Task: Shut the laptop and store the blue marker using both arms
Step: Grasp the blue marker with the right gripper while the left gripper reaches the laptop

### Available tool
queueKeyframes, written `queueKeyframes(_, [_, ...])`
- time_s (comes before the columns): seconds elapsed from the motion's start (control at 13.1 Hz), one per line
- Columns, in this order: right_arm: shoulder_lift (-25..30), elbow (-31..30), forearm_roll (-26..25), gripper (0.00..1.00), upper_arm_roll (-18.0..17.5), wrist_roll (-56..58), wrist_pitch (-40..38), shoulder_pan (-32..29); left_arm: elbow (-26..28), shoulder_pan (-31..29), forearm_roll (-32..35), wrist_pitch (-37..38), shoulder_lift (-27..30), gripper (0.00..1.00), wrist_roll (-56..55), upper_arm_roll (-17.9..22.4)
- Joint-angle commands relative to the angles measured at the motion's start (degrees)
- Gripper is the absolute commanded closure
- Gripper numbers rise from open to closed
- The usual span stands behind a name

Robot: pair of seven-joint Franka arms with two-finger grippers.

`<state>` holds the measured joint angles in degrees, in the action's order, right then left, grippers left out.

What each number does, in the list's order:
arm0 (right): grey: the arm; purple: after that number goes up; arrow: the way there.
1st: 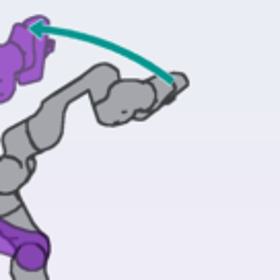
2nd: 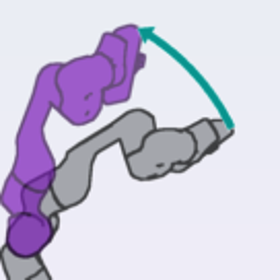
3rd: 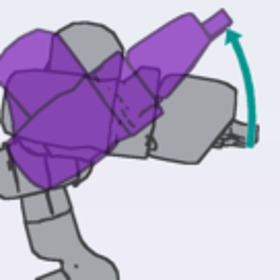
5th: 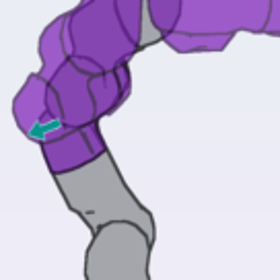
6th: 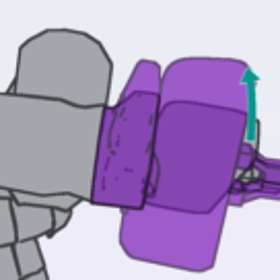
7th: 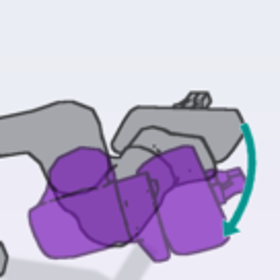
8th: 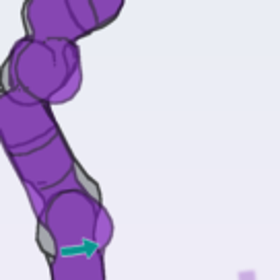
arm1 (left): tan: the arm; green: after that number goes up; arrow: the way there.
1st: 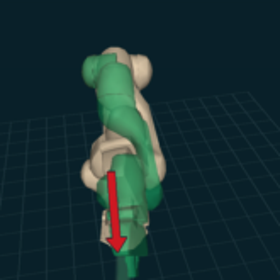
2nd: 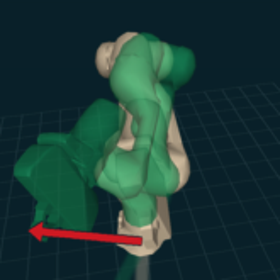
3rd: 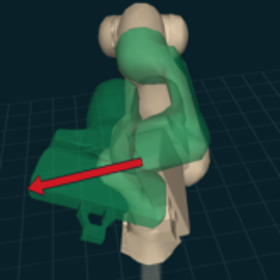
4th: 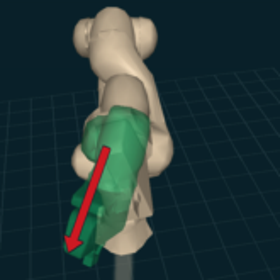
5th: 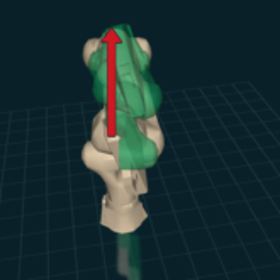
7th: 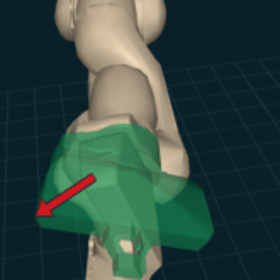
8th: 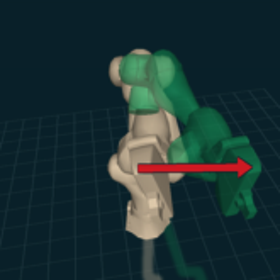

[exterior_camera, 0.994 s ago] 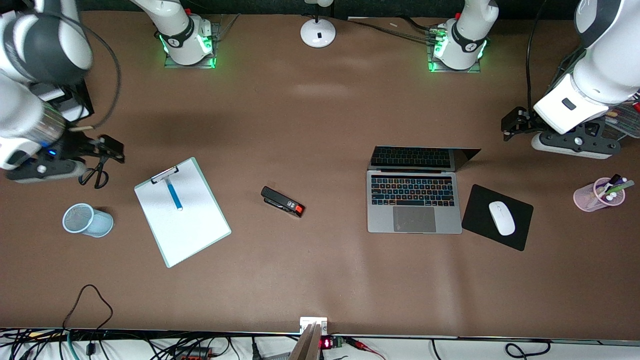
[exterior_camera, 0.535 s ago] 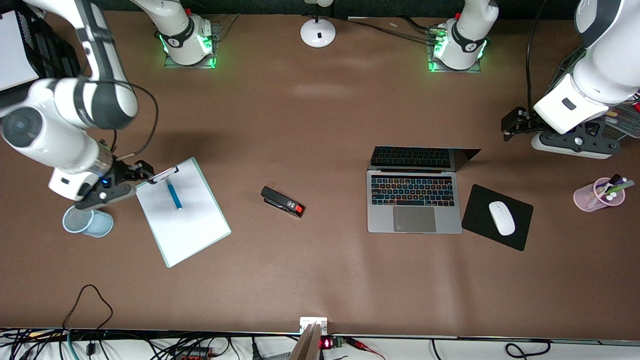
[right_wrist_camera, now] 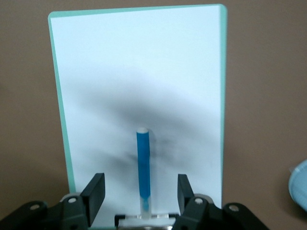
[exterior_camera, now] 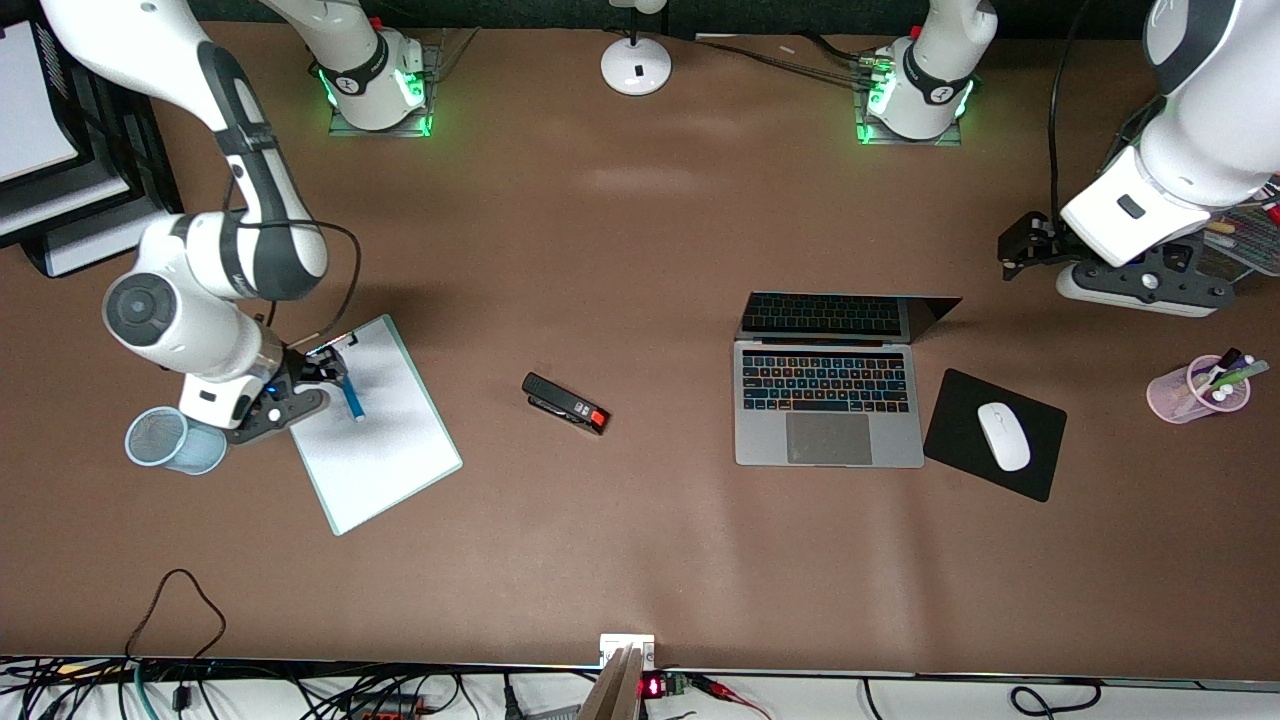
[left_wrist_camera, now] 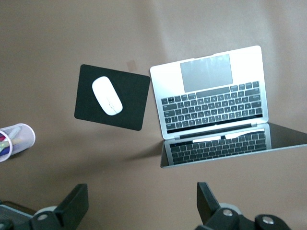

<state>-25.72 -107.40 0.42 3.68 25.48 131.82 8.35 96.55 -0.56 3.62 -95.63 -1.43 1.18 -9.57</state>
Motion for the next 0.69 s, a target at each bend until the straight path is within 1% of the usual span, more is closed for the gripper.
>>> queueKeyframes(0.0, [-3.36,0.79,0.9,0.41,-0.17,3.95,3.08,-0.09,-2.59,0.47,-0.81,2.46,-0.77,0.0,0.05,-0.45])
queueKeyframes(0.08, [-4.06,0.79,0.9,0.42,-0.43,4.22,3.61,-0.18,-3.12,0.82,-0.64,3.68,-1.2,0.0,-0.21,-1.23])
queueKeyframes(0.23, [-5.21,0.79,0.9,0.43,-0.43,5.01,4.58,-0.18,-4.35,0.74,-0.81,3.87,-2.34,0.0,-0.47,-1.41])
queueKeyframes(0.31, [-6.0,0.79,0.9,0.45,-0.52,5.01,5.19,-0.27,-5.74,0.65,-0.9,4.04,-4.0,0.0,-0.48,-1.41])
queueKeyframes(0.38, [-6.35,0.87,0.9,0.49,-0.52,5.01,5.72,-0.18,-6.54,0.65,-0.9,4.13,-5.06,0.0,-0.48,-1.41])
queueKeyframes(0.54, [-7.49,0.87,0.9,0.5,-0.61,5.01,6.95,-0.18,-6.73,0.65,-0.9,4.13,-6.3,0.0,-0.21,-1.41])
queueKeyframes(0.61, [-7.85,0.87,0.9,0.54,-0.61,5.01,7.57,-0.09,-6.64,0.56,-0.9,4.13,-6.65,0.0,0.14,-1.41])
